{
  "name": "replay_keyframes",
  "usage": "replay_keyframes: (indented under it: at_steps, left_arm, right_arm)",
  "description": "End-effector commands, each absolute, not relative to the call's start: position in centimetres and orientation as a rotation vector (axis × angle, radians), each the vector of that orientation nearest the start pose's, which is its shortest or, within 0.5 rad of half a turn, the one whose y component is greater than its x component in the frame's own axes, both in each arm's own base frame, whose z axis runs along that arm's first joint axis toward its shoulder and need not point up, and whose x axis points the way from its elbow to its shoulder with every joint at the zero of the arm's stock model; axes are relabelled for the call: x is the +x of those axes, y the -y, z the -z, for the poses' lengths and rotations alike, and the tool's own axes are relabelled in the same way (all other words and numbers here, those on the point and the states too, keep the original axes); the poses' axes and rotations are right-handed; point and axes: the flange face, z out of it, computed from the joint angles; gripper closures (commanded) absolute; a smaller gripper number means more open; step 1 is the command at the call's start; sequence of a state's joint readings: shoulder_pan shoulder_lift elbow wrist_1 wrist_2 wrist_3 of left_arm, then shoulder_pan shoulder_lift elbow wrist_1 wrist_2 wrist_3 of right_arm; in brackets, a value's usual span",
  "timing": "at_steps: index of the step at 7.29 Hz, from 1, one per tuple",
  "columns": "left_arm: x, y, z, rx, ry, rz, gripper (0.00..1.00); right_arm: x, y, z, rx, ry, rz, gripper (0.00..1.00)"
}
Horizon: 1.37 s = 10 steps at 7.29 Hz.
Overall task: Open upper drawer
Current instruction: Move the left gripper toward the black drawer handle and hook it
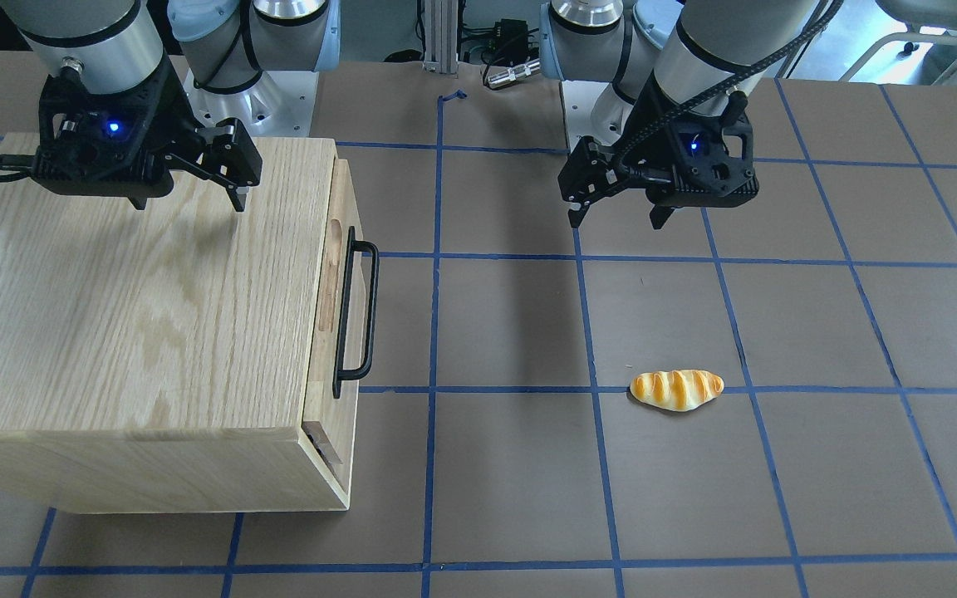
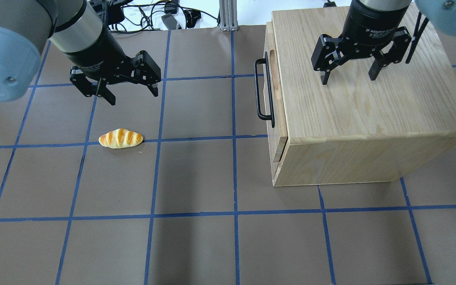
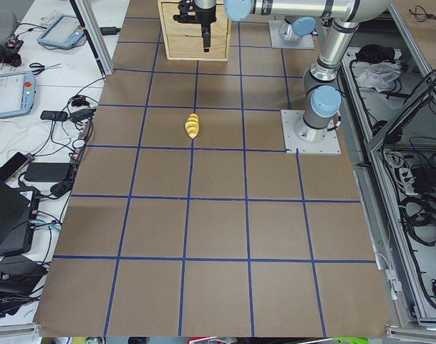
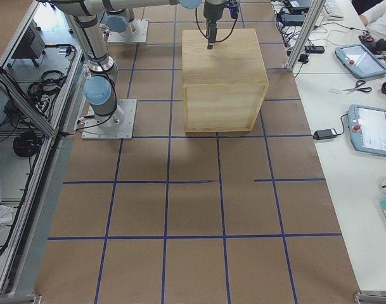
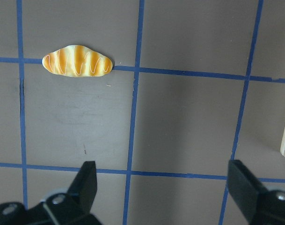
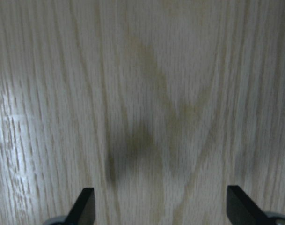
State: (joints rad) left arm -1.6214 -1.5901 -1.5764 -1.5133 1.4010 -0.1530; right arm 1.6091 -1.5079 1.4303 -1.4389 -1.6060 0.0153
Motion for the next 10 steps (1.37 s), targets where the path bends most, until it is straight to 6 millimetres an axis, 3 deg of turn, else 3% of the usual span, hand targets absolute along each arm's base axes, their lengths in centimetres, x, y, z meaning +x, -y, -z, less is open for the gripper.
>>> replay_keyframes:
  at_steps: [1, 2, 5, 8, 10]
  left_arm:
    - [-21.9, 51.8, -47.1, -0.121, -3.513, 0.127, 0.00]
    - [-24.2, 52.9, -45.9, -0.086, -3.581, 0.169, 0.00]
    - [-32.1, 53.4, -42.0, 0.031, -3.670, 0.177, 0.00]
    - [-33.6, 55.0, -37.9, 0.054, -3.668, 0.139, 0.00]
    - [-33.3, 55.4, -37.6, 0.086, -3.659, 0.167, 0.00]
  right_arm:
    - [14.9, 50.7, -51.3, -0.040, -3.177, -0.084, 0.00]
    - [14.9, 50.6, -51.2, -0.038, -3.177, -0.086, 0.00]
    - [14.9, 50.7, -51.3, -0.038, -3.177, -0.084, 0.00]
    - [14.9, 50.6, -51.2, -0.041, -3.177, -0.086, 0.00]
    - [14.9, 50.7, -51.3, -0.040, -3.177, -0.084, 0.00]
